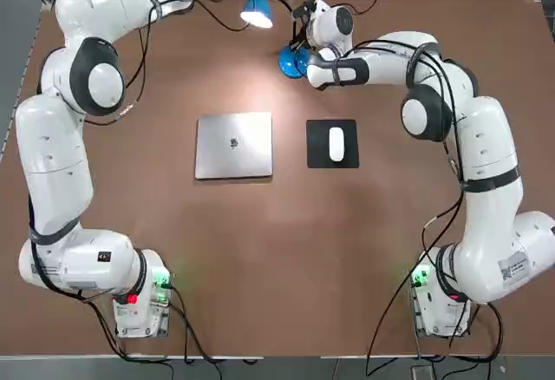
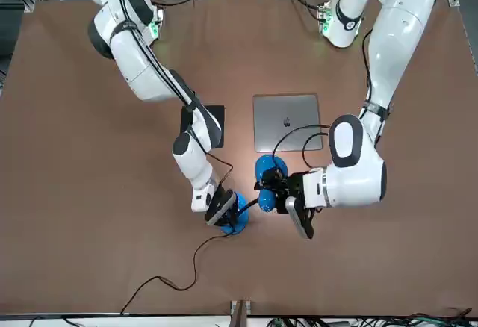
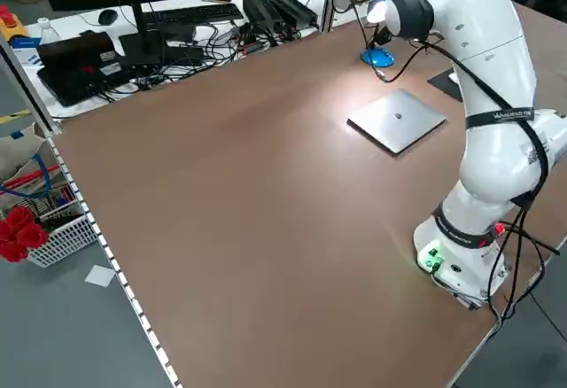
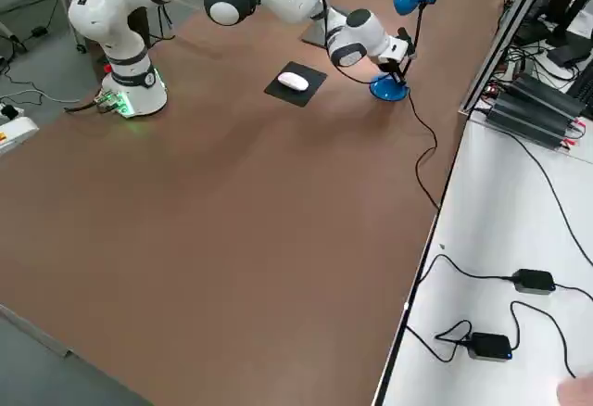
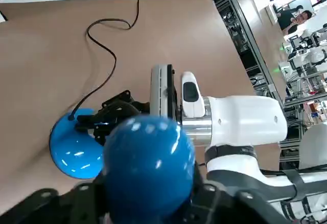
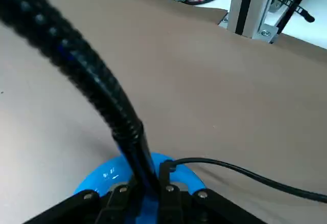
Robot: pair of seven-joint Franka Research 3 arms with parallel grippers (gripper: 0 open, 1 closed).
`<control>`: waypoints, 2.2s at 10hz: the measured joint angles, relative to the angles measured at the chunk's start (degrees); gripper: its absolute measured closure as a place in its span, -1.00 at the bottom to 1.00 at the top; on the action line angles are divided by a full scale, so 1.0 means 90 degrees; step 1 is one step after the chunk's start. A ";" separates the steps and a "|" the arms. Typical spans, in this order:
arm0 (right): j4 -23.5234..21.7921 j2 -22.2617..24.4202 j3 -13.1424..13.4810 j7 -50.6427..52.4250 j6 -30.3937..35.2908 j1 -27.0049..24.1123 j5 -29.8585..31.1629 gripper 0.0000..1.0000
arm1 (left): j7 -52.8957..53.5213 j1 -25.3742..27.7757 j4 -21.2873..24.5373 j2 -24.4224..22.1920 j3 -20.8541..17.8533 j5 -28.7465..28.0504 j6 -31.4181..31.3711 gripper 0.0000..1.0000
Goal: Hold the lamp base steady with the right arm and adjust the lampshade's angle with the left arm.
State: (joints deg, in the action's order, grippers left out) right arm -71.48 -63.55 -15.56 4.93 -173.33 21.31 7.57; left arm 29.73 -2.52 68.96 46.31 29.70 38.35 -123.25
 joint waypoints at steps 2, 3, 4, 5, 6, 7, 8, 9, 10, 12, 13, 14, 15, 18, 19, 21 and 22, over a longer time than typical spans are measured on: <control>0.0000 0.0000 0.0003 -0.0018 0.0000 0.0000 0.0000 0.70 | 0.0006 0.0044 -0.0001 -0.0057 0.0001 0.0000 0.0074 -0.97; 0.0000 0.0000 0.0004 -0.0022 0.0000 0.0000 0.0000 0.70 | 0.0007 0.0044 -0.0001 -0.0094 0.0004 0.0000 0.0077 -1.00; 0.0000 0.0000 0.0004 -0.0024 0.0000 0.0000 0.0000 0.70 | 0.0013 0.0044 -0.0003 -0.0152 0.0010 0.0000 0.0081 -1.00; 0.0000 0.0000 0.0005 -0.0027 0.0000 0.0000 -0.0001 0.70 | 0.0015 0.0053 0.0008 -0.0275 0.0011 -0.0038 0.0084 -1.00; 0.0001 0.0000 0.0007 -0.0038 -0.0001 0.0000 -0.0002 0.67 | 0.0020 0.0124 0.0085 -0.0484 0.0012 -0.0284 0.0098 -1.00; 0.0003 -0.0002 0.0015 -0.0038 -0.0004 0.0000 -0.0002 0.65 | 0.0019 0.0288 0.0291 -0.0817 0.0015 -0.0650 0.0142 -1.00; 0.0005 -0.0002 0.0022 -0.0038 -0.0007 0.0000 -0.0002 0.63 | 0.0142 0.0495 0.0543 -0.1194 0.0017 -0.1008 0.0216 -1.00; 0.0006 -0.0003 0.0032 -0.0038 -0.0009 -0.0001 -0.0002 0.56 | 0.0383 0.0704 0.0724 -0.1544 0.0017 -0.1216 0.0449 -1.00; 0.0008 -0.0003 0.0040 -0.0040 -0.0009 -0.0002 -0.0002 0.52 | 0.0563 0.0935 0.0807 -0.1855 0.0010 -0.1355 0.0940 -1.00; 0.0018 -0.0005 0.0063 -0.0043 -0.0009 -0.0003 -0.0004 0.38 | 0.0742 0.1476 0.0792 -0.2504 0.0032 -0.2026 0.2073 -1.00; 0.0028 -0.0012 0.0084 -0.0044 -0.0009 -0.0004 -0.0004 0.22 | 0.0574 0.1591 0.0751 -0.3018 0.0031 -0.2458 0.2566 -1.00; 0.0036 -0.0016 0.0091 -0.0076 -0.0009 -0.0005 -0.0005 0.10 | -0.0240 0.1634 0.0754 -0.3586 -0.0007 -0.2753 0.3188 -1.00; 0.0040 -0.0018 0.0111 -0.0127 -0.0009 -0.0010 -0.0005 -0.15 | -0.1333 0.1823 0.0807 -0.4038 -0.0065 -0.2903 0.3852 -1.00; 0.0040 -0.0019 0.0108 -0.0188 -0.0008 -0.0007 -0.0005 -0.37 | -0.3091 0.2345 0.1045 -0.4292 -0.0057 -0.4268 0.4830 -0.98; 0.0041 -0.0019 0.0106 -0.0212 -0.0008 -0.0007 -0.0005 -0.62 | -0.3746 0.2342 0.1136 -0.4287 0.0012 -0.4481 0.4757 -0.95; 0.0060 -0.0003 0.0088 -0.0277 -0.0025 -0.0005 -0.0007 -0.81 | -0.4458 0.2393 0.1372 -0.4306 0.0032 -0.4487 0.4232 -0.93; 0.0034 0.0043 0.0074 -0.0337 -0.0025 0.0000 -0.0008 -1.00 | -0.4585 0.2496 0.1547 -0.4328 0.0031 -0.4381 0.3904 -0.93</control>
State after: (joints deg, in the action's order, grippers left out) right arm -71.17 -63.17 -14.90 1.90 -173.56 21.31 7.50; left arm -11.54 19.95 82.89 7.36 29.97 -1.08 -88.11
